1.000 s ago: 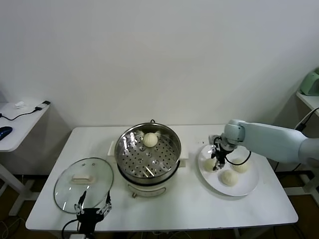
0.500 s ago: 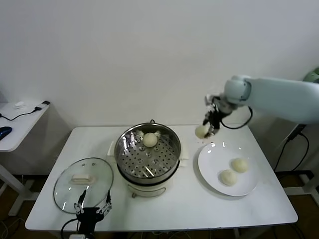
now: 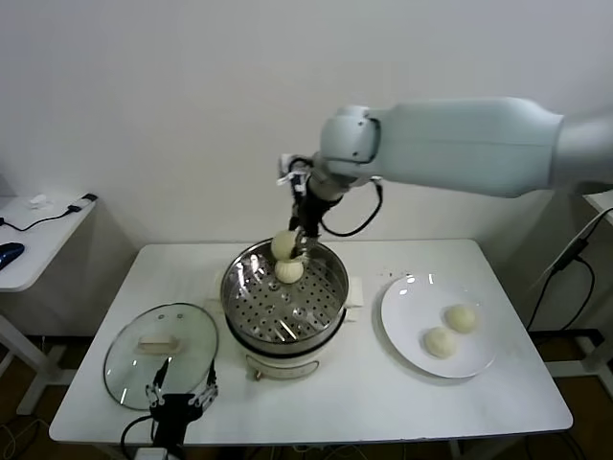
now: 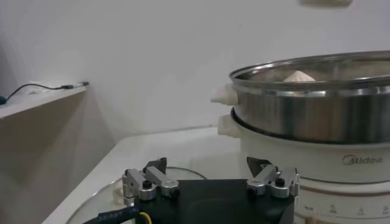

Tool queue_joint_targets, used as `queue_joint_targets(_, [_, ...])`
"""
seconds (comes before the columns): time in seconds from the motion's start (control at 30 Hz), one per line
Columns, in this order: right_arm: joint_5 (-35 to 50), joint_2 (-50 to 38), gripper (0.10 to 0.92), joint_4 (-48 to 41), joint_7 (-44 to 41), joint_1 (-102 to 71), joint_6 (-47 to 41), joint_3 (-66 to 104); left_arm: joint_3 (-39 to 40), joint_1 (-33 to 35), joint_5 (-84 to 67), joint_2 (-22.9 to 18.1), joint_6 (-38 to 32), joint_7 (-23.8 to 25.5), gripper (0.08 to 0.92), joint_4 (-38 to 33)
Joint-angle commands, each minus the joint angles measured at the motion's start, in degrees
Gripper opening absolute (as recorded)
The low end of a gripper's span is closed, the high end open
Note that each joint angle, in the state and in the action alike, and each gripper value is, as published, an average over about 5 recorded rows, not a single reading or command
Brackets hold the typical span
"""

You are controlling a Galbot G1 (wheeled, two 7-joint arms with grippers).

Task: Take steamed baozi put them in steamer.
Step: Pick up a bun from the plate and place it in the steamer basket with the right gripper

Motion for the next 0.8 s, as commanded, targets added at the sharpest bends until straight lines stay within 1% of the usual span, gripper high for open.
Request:
queue_joint_targets(0.03, [-1.33, 8.49, 0.602, -3.46, 5.02, -10.44, -4.34, 1.8, 0.09, 0.08, 0.34, -0.37, -0.05, 0.03, 0.823, -0.21])
queue_joint_targets(0.3, [-5.78, 8.76, 0.602, -9.21, 6.5, -17.79, -4.97, 3.38, 0.68, 0.19, 0.79, -0.73, -0.06, 0.04, 0.823, 0.09])
queue_joint_targets(0.67, [-7.25, 8.89, 0.611, -12.43, 6.83, -20.71, -3.66, 5.07, 0.94, 0.0, 0.87, -0.73, -0.21, -0.2, 0.823, 0.55])
queue_joint_targets(0.7, [-7.39, 8.8, 0.614, -12.35, 6.6, -20.54, -3.41, 5.1, 0.96, 0.06, 0.88, -0.72, -0.24, -0.24, 0.823, 0.56])
queue_joint_targets(0.8, [-7.87, 7.98, 0.655, -11.49, 5.38, -19.21, -2.29, 4.93, 1.11, 0.19, 1.02, -0.73, -0.27, -0.29, 0.823, 0.48])
